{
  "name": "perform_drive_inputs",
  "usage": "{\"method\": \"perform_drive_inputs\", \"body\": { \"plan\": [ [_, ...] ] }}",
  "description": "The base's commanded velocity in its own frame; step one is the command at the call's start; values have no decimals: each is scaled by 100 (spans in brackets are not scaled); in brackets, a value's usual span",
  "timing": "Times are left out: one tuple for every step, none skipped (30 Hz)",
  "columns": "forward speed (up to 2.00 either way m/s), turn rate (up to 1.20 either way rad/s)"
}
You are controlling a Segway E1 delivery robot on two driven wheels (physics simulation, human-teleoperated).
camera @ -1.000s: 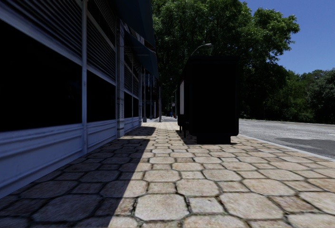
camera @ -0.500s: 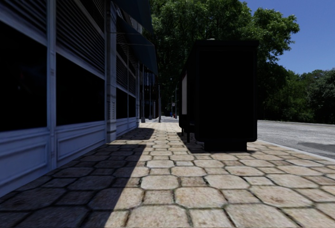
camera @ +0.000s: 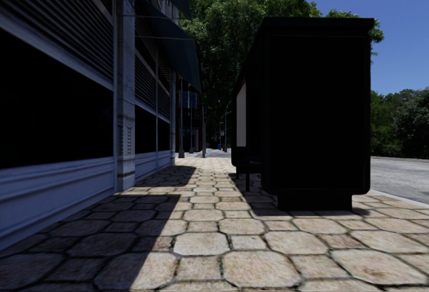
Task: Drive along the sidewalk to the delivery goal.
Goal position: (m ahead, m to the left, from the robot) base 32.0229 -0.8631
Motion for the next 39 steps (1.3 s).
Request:
{"method": "perform_drive_inputs", "body": {
  "plan": [
    [200,0],
    [200,0],
    [200,0],
    [200,0],
    [200,0],
    [200,0],
    [200,0],
    [200,0],
    [200,0],
    [200,0],
    [200,0],
    [200,0],
    [200,0],
    [200,0],
    [200,0],
    [200,0],
    [200,0],
    [200,0],
    [200,0],
    [200,0],
    [200,0],
    [200,0],
    [200,0],
    [200,0],
    [200,0],
    [200,0],
    [200,0],
    [200,0],
    [200,0],
    [200,0],
    [200,0],
    [200,0],
    [200,0],
    [200,0],
    [200,0],
    [200,0],
    [200,0],
    [200,0],
    [200,0]
  ]
}}
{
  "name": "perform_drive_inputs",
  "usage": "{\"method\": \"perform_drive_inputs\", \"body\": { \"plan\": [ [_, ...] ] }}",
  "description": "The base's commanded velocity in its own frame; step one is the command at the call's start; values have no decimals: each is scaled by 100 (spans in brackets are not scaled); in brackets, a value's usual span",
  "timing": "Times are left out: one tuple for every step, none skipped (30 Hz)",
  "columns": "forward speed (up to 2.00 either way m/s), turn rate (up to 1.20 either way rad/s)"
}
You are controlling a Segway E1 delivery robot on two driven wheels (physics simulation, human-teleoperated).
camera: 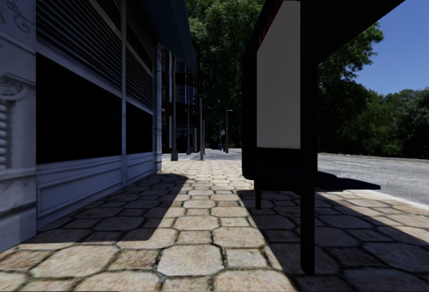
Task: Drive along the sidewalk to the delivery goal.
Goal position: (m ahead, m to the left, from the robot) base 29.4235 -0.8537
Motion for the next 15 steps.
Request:
{"method": "perform_drive_inputs", "body": {
  "plan": [
    [200,0],
    [200,0],
    [200,0],
    [200,0],
    [200,0],
    [200,0],
    [200,0],
    [200,0],
    [200,0],
    [200,0],
    [200,0],
    [200,0],
    [200,0],
    [200,0],
    [200,0]
  ]
}}
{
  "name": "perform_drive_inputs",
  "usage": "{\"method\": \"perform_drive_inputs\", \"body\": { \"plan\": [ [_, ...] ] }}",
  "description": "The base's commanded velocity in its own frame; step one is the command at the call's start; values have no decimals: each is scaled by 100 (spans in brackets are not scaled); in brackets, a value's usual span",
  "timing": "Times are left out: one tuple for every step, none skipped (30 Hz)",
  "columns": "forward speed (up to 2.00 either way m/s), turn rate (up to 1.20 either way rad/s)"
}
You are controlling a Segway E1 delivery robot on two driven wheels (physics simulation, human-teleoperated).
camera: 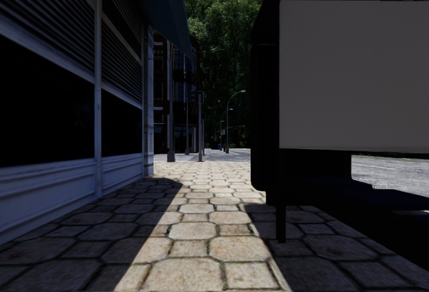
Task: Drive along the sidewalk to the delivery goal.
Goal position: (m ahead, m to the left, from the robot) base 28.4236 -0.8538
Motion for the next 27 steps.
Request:
{"method": "perform_drive_inputs", "body": {
  "plan": [
    [200,0],
    [200,0],
    [200,0],
    [200,0],
    [200,0],
    [200,0],
    [200,0],
    [200,0],
    [200,0],
    [200,0],
    [200,0],
    [200,0],
    [200,0],
    [200,0],
    [200,43],
    [200,69],
    [200,88],
    [200,88],
    [200,92],
    [200,17],
    [200,2],
    [200,0],
    [200,0],
    [200,0],
    [200,0],
    [200,0],
    [200,0]
  ]
}}
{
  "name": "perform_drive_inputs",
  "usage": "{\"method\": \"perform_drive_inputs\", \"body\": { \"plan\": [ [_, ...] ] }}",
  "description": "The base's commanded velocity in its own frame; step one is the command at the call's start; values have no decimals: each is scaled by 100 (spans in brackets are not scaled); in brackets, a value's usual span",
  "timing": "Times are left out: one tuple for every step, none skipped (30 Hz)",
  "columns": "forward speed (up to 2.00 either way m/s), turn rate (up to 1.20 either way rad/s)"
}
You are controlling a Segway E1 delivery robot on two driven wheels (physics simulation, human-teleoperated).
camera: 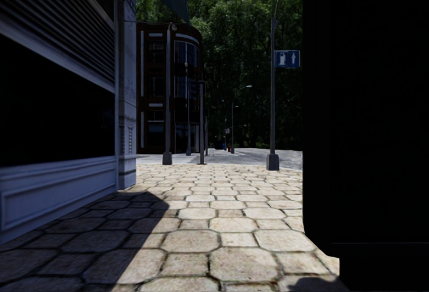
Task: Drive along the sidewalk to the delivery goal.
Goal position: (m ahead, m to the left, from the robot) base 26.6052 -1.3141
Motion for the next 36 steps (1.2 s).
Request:
{"method": "perform_drive_inputs", "body": {
  "plan": [
    [200,0],
    [200,0],
    [200,0],
    [200,0],
    [200,0],
    [200,0],
    [200,0],
    [200,0],
    [200,0],
    [200,0],
    [200,0],
    [200,0],
    [200,0],
    [200,0],
    [200,0],
    [200,0],
    [200,0],
    [200,0],
    [200,0],
    [200,0],
    [200,0],
    [200,0],
    [200,0],
    [200,0],
    [200,0],
    [200,0],
    [200,0],
    [200,0],
    [200,0],
    [200,0],
    [200,0],
    [200,0],
    [200,0],
    [200,0],
    [200,0],
    [200,0]
  ]
}}
